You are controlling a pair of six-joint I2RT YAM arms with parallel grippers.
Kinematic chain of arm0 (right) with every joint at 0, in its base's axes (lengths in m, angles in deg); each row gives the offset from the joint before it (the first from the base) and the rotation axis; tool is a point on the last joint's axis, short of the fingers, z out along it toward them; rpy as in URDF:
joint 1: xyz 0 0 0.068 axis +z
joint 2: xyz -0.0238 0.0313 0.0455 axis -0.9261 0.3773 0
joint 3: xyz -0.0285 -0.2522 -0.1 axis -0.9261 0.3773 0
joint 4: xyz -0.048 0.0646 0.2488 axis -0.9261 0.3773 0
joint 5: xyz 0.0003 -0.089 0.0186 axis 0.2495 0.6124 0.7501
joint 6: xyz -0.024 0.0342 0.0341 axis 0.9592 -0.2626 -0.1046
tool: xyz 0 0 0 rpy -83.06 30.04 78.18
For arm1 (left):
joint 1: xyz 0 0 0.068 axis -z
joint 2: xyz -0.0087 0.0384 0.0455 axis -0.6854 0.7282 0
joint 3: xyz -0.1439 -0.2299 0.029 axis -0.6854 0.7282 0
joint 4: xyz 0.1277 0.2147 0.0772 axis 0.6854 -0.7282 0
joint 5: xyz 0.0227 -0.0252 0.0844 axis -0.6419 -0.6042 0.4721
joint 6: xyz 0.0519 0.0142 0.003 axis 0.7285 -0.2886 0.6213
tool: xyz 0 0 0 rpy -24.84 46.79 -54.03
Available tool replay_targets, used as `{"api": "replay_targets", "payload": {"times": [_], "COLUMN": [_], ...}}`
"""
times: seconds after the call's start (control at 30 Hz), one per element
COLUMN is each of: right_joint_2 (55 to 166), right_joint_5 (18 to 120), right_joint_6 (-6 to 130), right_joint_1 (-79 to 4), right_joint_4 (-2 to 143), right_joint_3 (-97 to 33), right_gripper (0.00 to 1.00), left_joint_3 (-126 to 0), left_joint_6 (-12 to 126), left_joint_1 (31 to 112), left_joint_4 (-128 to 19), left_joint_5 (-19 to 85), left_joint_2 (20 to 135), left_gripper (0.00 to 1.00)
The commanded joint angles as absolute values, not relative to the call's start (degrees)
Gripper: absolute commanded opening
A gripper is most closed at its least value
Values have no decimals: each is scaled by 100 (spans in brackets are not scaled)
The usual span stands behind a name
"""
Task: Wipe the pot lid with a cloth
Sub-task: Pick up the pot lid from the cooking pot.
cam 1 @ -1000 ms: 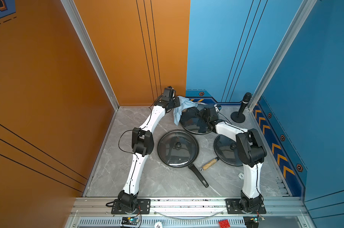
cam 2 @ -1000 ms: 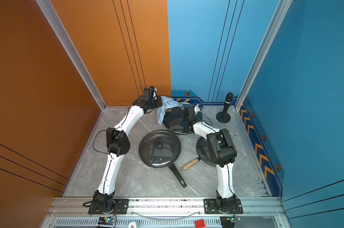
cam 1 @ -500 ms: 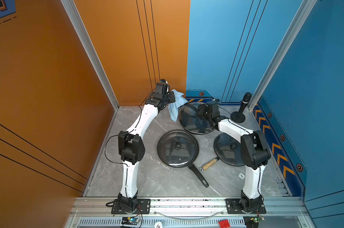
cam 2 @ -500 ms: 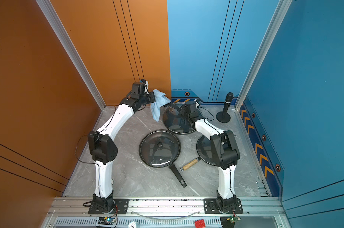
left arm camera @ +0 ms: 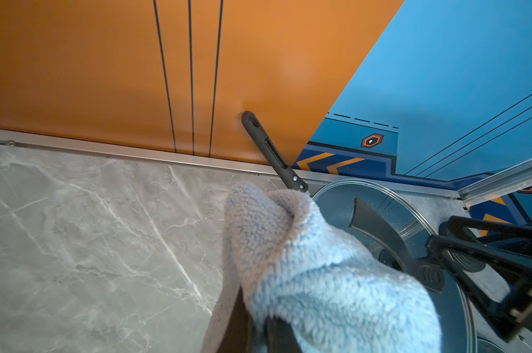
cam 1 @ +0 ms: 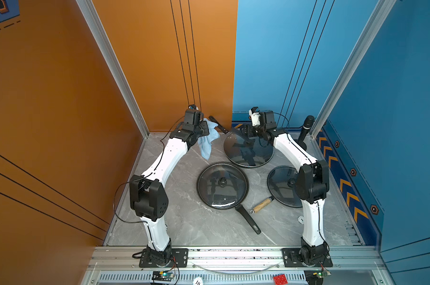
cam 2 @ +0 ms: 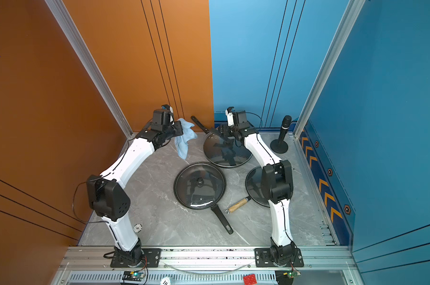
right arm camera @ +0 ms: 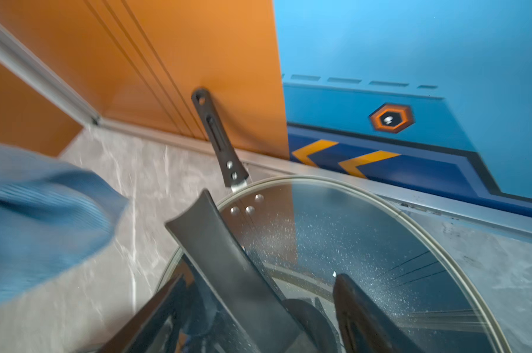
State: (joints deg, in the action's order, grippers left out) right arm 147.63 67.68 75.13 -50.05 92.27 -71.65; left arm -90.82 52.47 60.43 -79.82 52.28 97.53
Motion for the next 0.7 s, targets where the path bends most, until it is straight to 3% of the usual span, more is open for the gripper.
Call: {"api": "replay_targets", "payload": {"times": [0.0,0.47,0.67], "right_joint_2": [15005,15128,15289], "right_joint_5": [6466,6522,6990], "right_joint_6": [8437,8764,8178], "right_joint_1": [-5008,-5183,-5264], "right_joint_4": [10196,10201,9826], "right_joint_3": [-7434,-7002,-6981], "right_gripper": [78,72,60], "left_joint_3": [-8829,-8122,-7934], "left_joint_6": [5418,5462,5446], "left_joint_1": [6066,6434,6626], "left_joint_4": [-8027,-8223,-8269], "left_joint_5": [5714,6537,6778], "left_joint_2": [9209,8300,8108], "left_gripper": [0,0,0]}}
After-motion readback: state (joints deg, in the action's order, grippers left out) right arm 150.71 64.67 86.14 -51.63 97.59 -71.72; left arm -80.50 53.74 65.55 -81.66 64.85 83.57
